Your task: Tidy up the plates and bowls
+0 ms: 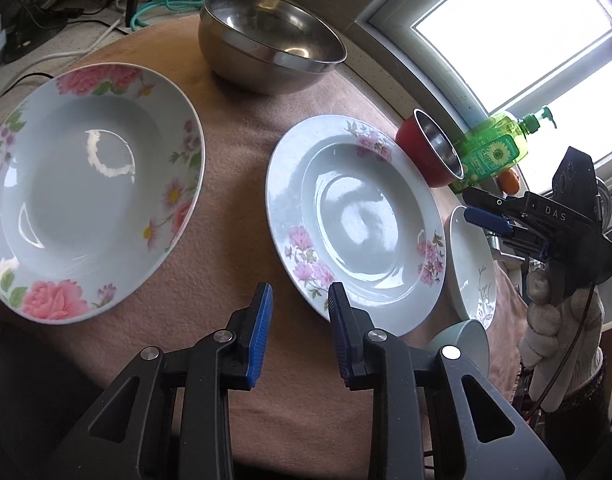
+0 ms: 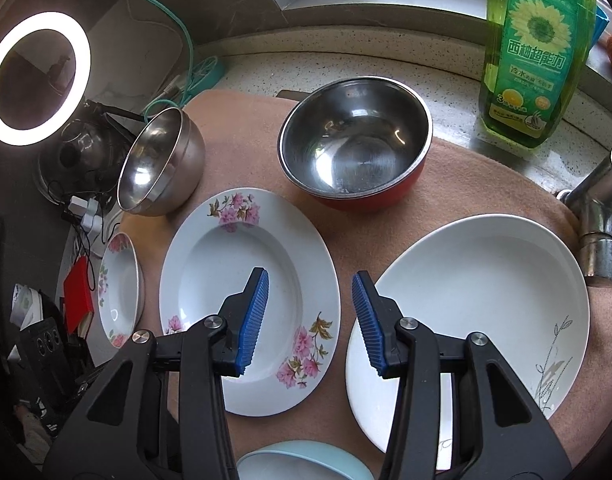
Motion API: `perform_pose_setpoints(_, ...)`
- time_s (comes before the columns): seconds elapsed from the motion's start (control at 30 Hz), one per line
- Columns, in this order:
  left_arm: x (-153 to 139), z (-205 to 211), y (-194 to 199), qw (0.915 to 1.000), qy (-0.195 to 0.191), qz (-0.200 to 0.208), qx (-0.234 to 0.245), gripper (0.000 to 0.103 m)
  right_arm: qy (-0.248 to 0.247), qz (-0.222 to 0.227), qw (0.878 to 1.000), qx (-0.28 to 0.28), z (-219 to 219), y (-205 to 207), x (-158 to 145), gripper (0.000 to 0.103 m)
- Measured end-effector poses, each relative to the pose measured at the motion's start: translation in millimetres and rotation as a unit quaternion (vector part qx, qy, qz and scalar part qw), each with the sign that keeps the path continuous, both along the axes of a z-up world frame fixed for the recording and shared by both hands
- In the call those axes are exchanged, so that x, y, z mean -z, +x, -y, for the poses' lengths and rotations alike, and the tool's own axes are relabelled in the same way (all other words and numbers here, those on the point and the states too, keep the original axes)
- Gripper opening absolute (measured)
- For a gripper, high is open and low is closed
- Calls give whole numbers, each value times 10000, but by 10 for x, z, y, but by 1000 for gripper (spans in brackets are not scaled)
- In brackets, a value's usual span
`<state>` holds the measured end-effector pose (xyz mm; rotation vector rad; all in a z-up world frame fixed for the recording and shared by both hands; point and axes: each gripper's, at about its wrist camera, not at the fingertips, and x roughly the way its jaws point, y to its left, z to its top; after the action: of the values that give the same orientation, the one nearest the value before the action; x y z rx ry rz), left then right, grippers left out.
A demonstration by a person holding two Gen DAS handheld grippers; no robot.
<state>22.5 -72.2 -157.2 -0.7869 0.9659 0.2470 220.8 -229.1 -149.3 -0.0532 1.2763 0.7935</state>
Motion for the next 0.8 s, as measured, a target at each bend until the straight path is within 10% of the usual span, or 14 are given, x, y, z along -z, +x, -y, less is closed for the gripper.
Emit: perform_pose_setpoints(0.8, 201, -185, 97, 9995, -224, -14, -239, 15, -218, -327, 9986, -341, -273, 228, 395, 24)
